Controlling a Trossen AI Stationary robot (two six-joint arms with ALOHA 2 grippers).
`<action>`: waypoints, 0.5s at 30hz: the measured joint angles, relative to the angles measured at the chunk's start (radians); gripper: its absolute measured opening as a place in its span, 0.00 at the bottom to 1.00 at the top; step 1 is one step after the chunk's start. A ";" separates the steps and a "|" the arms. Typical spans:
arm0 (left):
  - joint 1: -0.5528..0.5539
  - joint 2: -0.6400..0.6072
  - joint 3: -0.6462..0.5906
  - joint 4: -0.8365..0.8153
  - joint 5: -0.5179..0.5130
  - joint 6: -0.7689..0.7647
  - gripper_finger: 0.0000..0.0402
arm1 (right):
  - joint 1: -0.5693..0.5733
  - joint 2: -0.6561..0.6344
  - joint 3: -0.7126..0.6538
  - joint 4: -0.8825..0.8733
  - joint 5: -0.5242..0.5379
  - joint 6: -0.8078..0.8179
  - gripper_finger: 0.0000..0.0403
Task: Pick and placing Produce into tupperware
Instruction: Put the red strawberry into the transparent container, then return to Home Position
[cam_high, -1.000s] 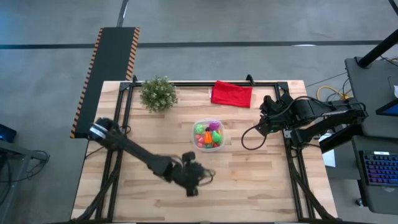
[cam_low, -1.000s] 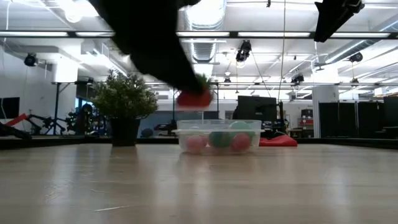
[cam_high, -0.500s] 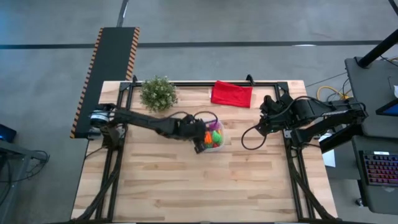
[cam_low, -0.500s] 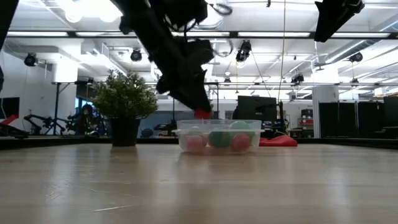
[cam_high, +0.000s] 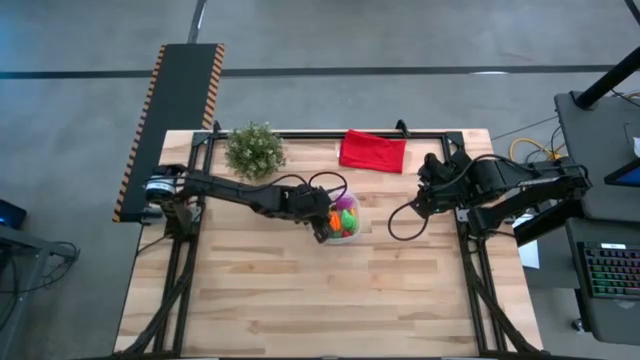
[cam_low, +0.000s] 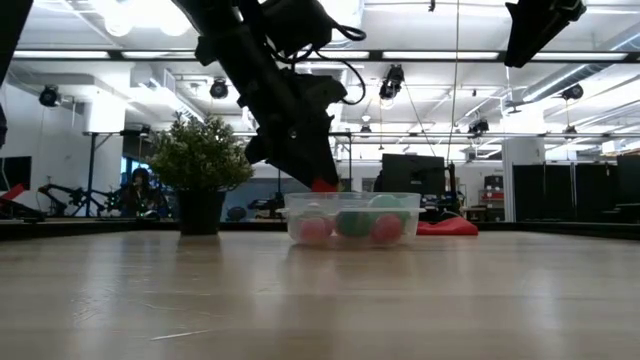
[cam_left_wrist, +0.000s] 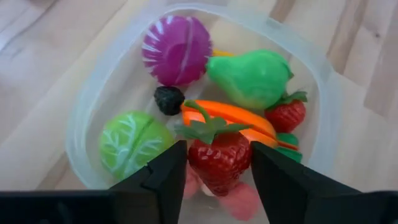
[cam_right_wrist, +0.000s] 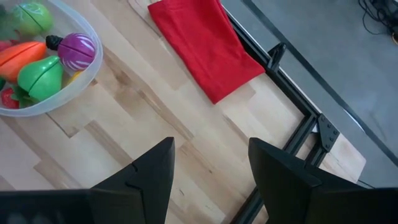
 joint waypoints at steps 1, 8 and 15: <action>0.000 0.000 0.000 0.001 -0.001 -0.001 0.41 | 0.000 0.000 0.000 0.000 0.000 0.000 0.49; 0.000 0.000 0.018 0.025 -0.008 -0.026 0.57 | 0.000 0.001 0.000 0.001 0.000 0.002 0.49; 0.000 -0.039 0.021 0.027 0.006 -0.130 0.71 | 0.000 0.001 0.000 0.001 0.000 0.016 0.49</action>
